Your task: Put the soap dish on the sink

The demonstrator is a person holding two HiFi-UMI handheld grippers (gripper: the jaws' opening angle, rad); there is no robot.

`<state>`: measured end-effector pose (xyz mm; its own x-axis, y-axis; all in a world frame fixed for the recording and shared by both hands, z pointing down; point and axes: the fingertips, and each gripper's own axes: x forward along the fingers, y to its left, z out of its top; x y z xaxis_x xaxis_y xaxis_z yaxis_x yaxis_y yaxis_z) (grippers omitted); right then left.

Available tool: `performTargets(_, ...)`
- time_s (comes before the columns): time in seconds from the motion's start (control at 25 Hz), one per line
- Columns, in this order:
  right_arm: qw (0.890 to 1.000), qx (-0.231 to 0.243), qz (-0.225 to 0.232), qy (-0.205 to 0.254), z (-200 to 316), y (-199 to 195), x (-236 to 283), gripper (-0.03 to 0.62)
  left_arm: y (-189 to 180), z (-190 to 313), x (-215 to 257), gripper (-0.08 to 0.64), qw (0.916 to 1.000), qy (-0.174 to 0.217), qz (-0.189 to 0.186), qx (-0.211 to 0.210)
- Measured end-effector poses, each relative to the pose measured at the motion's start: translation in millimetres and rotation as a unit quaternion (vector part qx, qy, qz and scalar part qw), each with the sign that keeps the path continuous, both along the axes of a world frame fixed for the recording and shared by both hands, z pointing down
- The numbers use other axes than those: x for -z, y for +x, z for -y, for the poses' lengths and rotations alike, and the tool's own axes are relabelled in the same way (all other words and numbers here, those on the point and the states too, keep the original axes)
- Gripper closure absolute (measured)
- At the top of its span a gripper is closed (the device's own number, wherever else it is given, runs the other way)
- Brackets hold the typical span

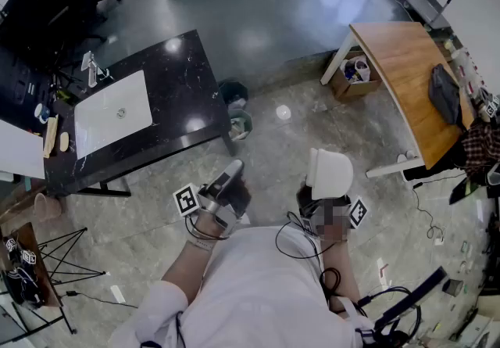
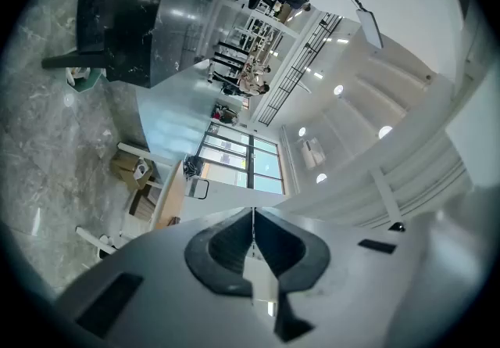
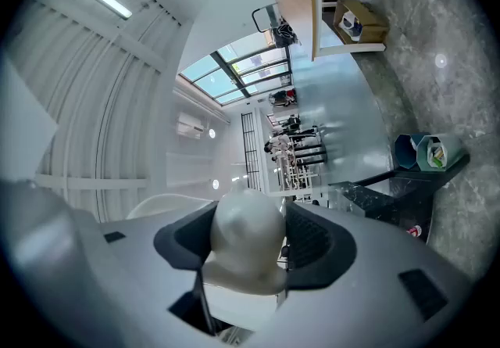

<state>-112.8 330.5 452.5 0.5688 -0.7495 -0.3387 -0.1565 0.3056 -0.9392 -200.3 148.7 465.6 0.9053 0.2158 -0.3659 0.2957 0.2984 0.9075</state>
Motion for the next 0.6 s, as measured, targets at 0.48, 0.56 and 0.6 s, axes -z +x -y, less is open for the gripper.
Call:
performTargets(0.48,1.000,0.023,0.010,0.004,59.2,19.1,-9.7,0.318,1.7,53.4,-15.7,0.546,0.9994,-0.004,0.017,0.028)
performTargets(0.56,0.999,0.033,0.010,0.006,68.8,28.8,-10.9,0.318,8.0,60.9,-17.8,0.546,0.9991,-0.002,0.020,0.037)
performTargets(0.6,0.999,0.037,0.011,0.007,73.4,34.5,-11.5,0.318,11.7,63.9,-18.9,0.546,0.9989,-0.002,0.021,0.042)
